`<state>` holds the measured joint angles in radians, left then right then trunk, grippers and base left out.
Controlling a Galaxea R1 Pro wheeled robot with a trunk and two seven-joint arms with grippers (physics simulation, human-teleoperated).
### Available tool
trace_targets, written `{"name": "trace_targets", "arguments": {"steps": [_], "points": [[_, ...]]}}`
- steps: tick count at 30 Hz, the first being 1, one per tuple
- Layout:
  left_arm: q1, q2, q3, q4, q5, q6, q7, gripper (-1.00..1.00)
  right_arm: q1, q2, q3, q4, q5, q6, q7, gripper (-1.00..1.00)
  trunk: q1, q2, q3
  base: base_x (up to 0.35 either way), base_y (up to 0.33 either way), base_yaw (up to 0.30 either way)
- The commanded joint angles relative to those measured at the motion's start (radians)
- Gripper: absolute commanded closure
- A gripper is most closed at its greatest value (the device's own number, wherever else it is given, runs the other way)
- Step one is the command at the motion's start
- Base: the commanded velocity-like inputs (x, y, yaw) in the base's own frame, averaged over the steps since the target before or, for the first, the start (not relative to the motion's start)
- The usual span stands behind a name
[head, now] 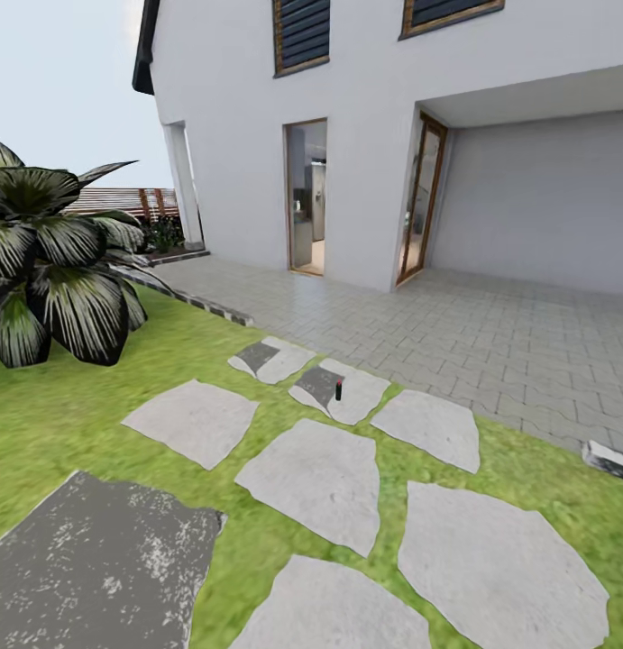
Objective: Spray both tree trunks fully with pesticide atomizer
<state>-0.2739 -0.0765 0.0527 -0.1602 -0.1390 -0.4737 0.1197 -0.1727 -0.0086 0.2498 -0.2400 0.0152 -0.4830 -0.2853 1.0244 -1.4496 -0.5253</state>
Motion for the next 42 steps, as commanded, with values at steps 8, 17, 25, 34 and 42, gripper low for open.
{"name": "trace_targets", "arguments": {"steps": [8, 17, 25, 34, 42], "points": [[-0.001, -0.002, 0.003, 0.001, -0.01, -0.003, 0.005, -1.0, -0.001, -0.001, 0.008, 0.001, 0.0, 0.0, -0.009, -1.0, 0.001, 0.0, -0.001, 0.347, -0.125, 0.0], [-0.001, -0.002, 0.005, 0.001, -0.01, -0.003, 0.005, -1.0, -0.001, -0.001, 0.009, 0.001, 0.0, 0.0, -0.009, -1.0, 0.001, 0.0, -0.001, 0.329, -0.202, 0.0], [-0.001, -0.002, 0.006, 0.001, -0.01, -0.003, 0.005, -1.0, -0.001, 0.001, 0.009, 0.001, -0.001, 0.0, -0.009, -1.0, 0.001, 0.0, -0.001, 0.308, -0.22, 0.0], [-0.001, -0.002, 0.006, 0.001, -0.01, -0.003, 0.005, -1.0, -0.001, 0.001, 0.009, 0.001, -0.001, 0.0, -0.009, -1.0, 0.001, 0.0, -0.001, 0.295, -0.233, 0.0], [-0.001, -0.002, 0.006, 0.001, -0.01, -0.003, 0.005, -1.0, -0.001, 0.001, 0.009, 0.001, -0.001, 0.0, -0.009, -1.0, 0.001, 0.0, -0.001, 0.294, -0.234, 0.002]]}}
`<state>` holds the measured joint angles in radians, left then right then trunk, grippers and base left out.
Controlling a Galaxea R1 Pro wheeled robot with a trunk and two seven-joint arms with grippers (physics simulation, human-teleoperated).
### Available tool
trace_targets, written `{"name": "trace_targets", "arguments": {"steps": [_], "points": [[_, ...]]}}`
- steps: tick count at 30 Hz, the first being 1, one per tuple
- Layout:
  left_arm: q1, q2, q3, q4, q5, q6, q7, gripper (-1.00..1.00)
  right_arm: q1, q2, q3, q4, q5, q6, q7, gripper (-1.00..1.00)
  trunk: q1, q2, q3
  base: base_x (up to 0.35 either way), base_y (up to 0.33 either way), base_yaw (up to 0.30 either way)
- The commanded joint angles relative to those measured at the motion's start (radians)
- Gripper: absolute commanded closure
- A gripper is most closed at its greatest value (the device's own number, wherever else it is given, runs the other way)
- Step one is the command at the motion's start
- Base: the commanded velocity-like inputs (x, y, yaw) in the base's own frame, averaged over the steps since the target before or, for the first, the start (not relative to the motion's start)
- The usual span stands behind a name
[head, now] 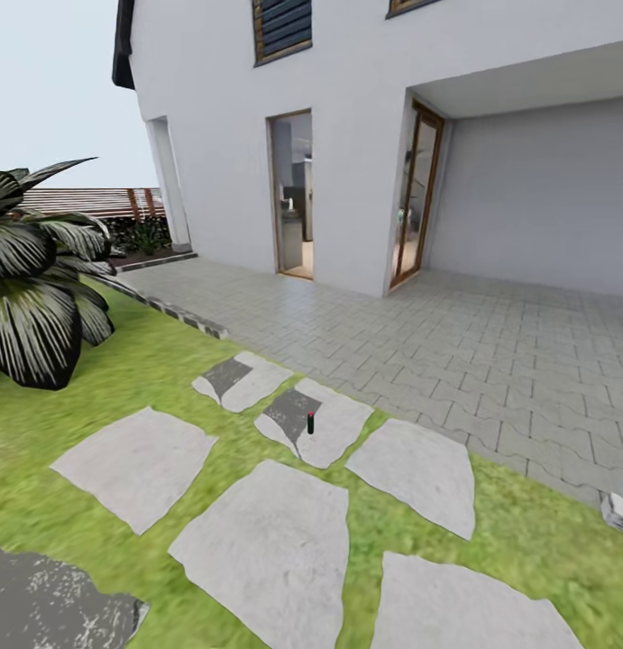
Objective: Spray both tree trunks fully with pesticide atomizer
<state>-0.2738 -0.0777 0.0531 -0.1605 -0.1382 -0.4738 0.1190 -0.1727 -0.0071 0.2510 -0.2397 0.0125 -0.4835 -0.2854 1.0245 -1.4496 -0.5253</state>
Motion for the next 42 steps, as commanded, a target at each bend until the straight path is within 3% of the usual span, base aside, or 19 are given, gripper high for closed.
{"name": "trace_targets", "arguments": {"steps": [1, 21, 42], "points": [[-0.001, -0.001, 0.005, 0.001, -0.011, -0.003, 0.006, -1.0, -0.001, -0.001, 0.008, 0.0, 0.001, 0.0, -0.009, -1.0, 0.0, 0.0, -0.001, 0.294, -0.234, 0.04], [-0.001, -0.001, 0.005, 0.001, -0.011, -0.003, 0.005, -1.0, -0.001, -0.001, 0.008, 0.0, 0.001, 0.0, -0.009, -1.0, 0.0, 0.0, -0.001, 0.294, -0.234, 0.162], [-0.001, -0.001, 0.005, 0.001, -0.011, -0.003, 0.006, -1.0, -0.001, -0.001, 0.008, 0.0, 0.001, 0.0, -0.009, -1.0, 0.0, 0.0, -0.001, 0.294, -0.234, 0.014]]}}
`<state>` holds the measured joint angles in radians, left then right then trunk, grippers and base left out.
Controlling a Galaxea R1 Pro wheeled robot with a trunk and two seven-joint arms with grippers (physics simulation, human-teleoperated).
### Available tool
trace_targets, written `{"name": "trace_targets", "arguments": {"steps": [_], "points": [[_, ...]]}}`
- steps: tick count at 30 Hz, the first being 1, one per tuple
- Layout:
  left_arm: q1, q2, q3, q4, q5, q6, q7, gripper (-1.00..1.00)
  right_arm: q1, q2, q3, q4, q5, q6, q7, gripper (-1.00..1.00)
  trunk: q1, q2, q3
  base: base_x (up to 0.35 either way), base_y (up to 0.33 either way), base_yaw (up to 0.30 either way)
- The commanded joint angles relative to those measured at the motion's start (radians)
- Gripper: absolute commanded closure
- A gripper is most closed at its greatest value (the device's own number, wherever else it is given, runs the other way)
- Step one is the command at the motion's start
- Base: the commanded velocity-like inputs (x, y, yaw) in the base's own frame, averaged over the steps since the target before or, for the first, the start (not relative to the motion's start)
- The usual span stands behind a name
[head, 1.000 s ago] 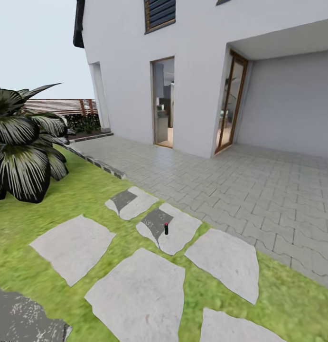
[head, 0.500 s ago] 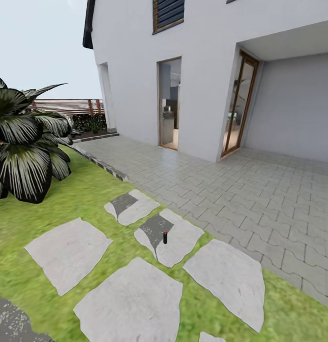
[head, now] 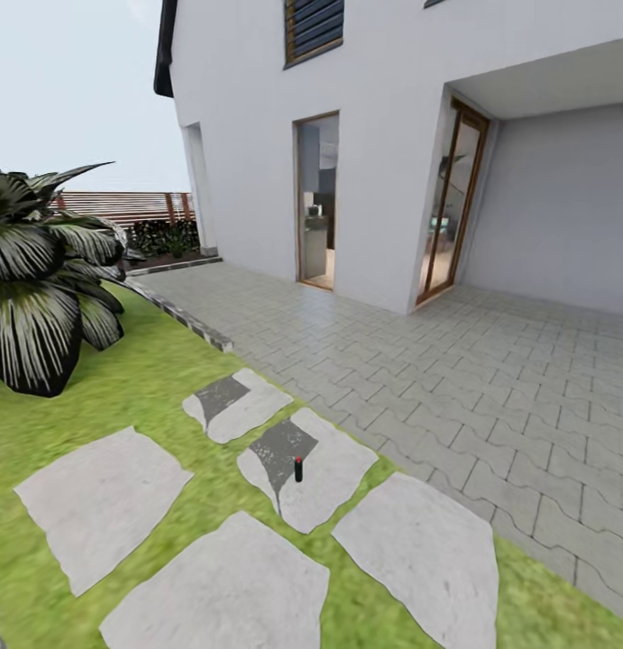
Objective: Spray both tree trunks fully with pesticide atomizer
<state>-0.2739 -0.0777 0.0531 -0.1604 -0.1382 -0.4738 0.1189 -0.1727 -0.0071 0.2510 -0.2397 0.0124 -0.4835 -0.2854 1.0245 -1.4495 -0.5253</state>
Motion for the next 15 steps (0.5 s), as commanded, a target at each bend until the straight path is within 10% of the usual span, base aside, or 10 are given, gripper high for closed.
{"name": "trace_targets", "arguments": {"steps": [1, 15], "points": [[-0.001, -0.001, 0.005, 0.001, -0.011, -0.003, 0.006, -1.0, -0.001, -0.001, 0.008, 0.0, 0.001, 0.0, -0.009, -1.0, 0.0, 0.0, -0.001, 0.295, -0.234, 0.0], [-0.001, -0.001, 0.005, 0.001, -0.011, -0.003, 0.005, -1.0, -0.001, -0.001, 0.008, 0.0, 0.001, 0.0, -0.009, -1.0, 0.0, 0.0, -0.001, 0.294, -0.234, 0.062]]}}
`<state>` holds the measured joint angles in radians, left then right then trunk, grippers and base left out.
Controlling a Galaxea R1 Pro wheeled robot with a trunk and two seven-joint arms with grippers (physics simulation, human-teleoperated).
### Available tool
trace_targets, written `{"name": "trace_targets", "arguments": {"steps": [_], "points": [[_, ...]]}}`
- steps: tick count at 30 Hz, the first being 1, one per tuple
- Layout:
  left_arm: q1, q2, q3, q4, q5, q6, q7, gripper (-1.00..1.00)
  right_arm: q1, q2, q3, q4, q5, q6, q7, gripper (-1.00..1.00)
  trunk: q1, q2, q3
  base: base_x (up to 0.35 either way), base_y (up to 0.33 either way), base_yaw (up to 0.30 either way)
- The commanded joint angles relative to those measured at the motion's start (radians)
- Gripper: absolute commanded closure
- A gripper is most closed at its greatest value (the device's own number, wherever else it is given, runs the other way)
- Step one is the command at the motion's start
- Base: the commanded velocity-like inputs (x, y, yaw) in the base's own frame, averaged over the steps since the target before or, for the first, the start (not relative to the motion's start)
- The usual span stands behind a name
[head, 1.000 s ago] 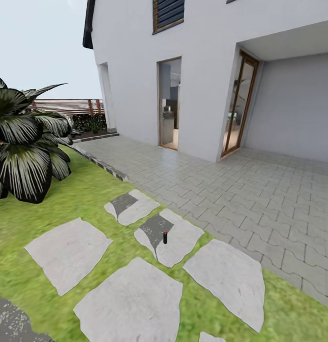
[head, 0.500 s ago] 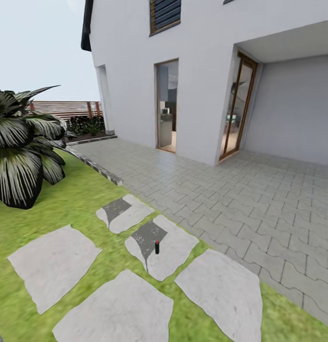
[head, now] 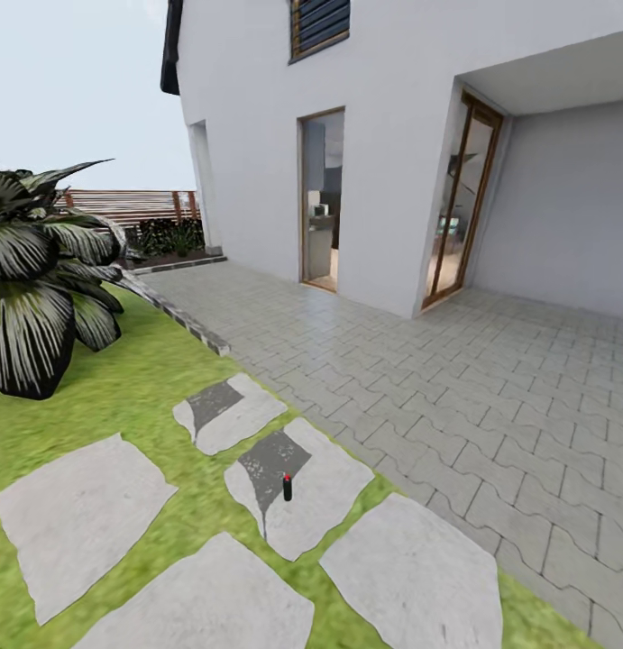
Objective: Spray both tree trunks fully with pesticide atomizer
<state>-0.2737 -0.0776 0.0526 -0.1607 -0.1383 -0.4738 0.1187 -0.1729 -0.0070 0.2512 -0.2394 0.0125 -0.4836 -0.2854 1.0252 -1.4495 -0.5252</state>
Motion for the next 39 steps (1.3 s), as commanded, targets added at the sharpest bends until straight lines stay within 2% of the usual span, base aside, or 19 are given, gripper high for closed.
{"name": "trace_targets", "arguments": {"steps": [1, 39], "points": [[-0.001, -0.001, 0.005, 0.001, -0.011, -0.003, 0.006, -1.0, 0.0, -0.001, 0.008, 0.0, 0.001, 0.0, -0.009, -1.0, 0.0, 0.0, -0.001, 0.294, -0.234, 0.217], [-0.001, -0.001, 0.004, 0.001, -0.011, -0.003, 0.006, -1.0, 0.0, -0.001, 0.009, 0.0, 0.001, 0.001, -0.009, -1.0, 0.0, 0.0, -0.001, 0.294, -0.234, 0.088]]}}
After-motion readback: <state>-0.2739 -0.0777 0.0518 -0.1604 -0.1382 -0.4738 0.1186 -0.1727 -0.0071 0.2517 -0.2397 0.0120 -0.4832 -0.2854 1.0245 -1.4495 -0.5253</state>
